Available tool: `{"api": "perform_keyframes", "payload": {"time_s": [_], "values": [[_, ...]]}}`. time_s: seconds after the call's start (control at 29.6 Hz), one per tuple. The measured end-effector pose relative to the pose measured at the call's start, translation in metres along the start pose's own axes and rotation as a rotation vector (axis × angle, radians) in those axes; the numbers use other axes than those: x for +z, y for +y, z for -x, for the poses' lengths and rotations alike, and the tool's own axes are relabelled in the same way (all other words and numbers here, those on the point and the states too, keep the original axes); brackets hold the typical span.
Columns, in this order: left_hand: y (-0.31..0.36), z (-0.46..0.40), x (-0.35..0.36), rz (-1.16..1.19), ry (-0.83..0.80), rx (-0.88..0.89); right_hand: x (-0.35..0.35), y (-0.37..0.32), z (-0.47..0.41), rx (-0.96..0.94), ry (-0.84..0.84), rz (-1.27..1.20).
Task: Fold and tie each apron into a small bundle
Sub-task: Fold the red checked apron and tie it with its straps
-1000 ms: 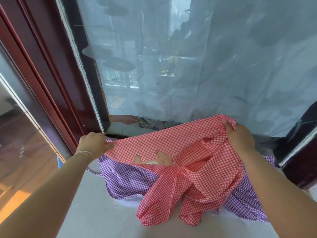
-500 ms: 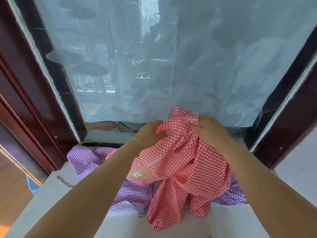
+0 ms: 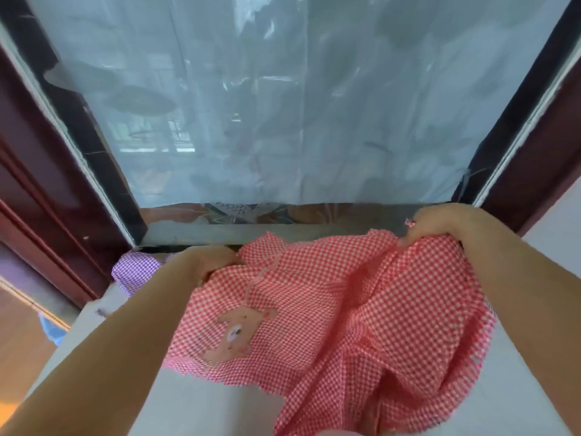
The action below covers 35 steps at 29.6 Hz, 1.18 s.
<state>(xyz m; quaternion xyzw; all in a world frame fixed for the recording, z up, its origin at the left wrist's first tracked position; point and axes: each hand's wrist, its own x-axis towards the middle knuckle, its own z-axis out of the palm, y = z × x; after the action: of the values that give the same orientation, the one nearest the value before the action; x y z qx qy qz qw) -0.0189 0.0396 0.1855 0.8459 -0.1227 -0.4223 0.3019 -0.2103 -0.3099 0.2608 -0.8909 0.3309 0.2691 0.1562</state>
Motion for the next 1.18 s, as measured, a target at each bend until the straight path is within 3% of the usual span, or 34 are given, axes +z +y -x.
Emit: {"api": "perform_keyframes", "payload": {"time_s": [0.1,0.34,0.41,0.54,0.61,0.71,0.78,0.88,1.05,1.11,1.18], "values": [[-0.047,-0.016,0.0,-0.074,-0.028,-0.189,0.033,-0.006,-0.039,0.064,0.156,0.055],[-0.143,-0.03,-0.022,0.101,-0.011,-0.457,0.083,-0.003,-0.103,0.139,0.342,-0.14],[-0.153,-0.043,-0.03,0.177,0.12,-0.455,0.088,-0.008,-0.122,0.158,0.431,-0.163],[-0.171,-0.082,-0.042,0.043,0.723,-0.269,0.101,-0.034,-0.16,0.136,0.48,-0.345],[-0.174,-0.091,-0.044,0.168,0.828,-0.205,0.104,-0.049,-0.166,0.104,0.557,-0.527],[-0.193,-0.111,-0.042,0.344,0.702,-0.163,0.118,-0.064,-0.183,0.059,0.595,-0.775],[-0.223,-0.123,-0.034,0.33,0.652,-0.168,0.131,-0.069,-0.19,-0.021,0.575,-0.859],[-0.279,-0.139,-0.019,0.203,0.549,-0.334,0.158,-0.074,-0.194,-0.058,0.584,-0.842],[-0.292,-0.106,0.014,0.048,0.543,-0.61,0.218,-0.073,-0.183,-0.055,0.515,-0.685],[-0.287,-0.097,0.027,-0.167,0.65,-0.511,0.243,-0.073,-0.172,-0.019,0.522,-0.6],[-0.275,-0.099,0.042,-0.34,0.713,-0.262,0.263,-0.069,-0.16,-0.028,0.608,-0.47]]}}
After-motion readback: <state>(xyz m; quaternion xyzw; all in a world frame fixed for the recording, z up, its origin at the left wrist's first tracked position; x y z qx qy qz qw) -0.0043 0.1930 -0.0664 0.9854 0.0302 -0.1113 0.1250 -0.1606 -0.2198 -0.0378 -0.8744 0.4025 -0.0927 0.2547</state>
